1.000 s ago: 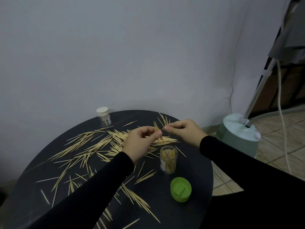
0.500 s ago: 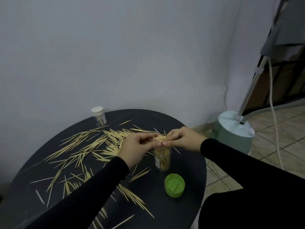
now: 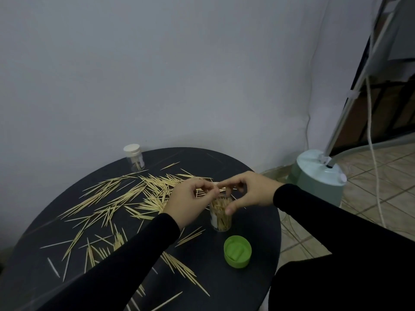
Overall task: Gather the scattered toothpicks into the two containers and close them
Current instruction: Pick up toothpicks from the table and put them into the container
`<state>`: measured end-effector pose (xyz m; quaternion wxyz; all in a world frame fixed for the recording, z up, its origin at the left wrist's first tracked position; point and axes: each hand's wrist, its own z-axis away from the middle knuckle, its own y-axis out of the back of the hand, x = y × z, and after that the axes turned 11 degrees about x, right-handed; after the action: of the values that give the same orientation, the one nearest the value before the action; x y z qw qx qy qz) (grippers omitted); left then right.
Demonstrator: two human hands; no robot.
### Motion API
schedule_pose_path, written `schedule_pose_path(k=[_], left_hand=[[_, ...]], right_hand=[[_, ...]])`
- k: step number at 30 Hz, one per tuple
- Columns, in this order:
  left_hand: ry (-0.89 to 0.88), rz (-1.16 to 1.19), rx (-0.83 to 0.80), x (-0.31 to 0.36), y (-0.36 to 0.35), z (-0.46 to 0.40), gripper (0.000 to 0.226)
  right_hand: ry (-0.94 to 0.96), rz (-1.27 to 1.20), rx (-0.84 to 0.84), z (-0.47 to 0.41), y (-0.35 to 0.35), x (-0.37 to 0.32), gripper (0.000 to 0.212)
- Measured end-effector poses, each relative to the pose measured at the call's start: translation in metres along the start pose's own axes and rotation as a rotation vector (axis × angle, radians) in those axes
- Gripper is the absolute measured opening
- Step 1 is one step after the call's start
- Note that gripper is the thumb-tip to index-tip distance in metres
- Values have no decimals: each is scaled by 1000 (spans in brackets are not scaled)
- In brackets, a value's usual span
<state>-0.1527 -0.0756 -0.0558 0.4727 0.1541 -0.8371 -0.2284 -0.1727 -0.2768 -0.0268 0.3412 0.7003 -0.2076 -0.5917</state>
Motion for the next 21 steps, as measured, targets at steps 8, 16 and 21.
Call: schedule_pose_path(k=[8,16,21], left_hand=[[-273,-282,-96,-10,5,9,57],[-423,-182,-40,-17,8,8,42],[-527,-263,-110,-16,5,7,36]], right_hand=[[-36,87,36,-4,-1,1,46],[-16,121,37,-9,-5,1,53],[23,169,52,-10,-3,1,54]])
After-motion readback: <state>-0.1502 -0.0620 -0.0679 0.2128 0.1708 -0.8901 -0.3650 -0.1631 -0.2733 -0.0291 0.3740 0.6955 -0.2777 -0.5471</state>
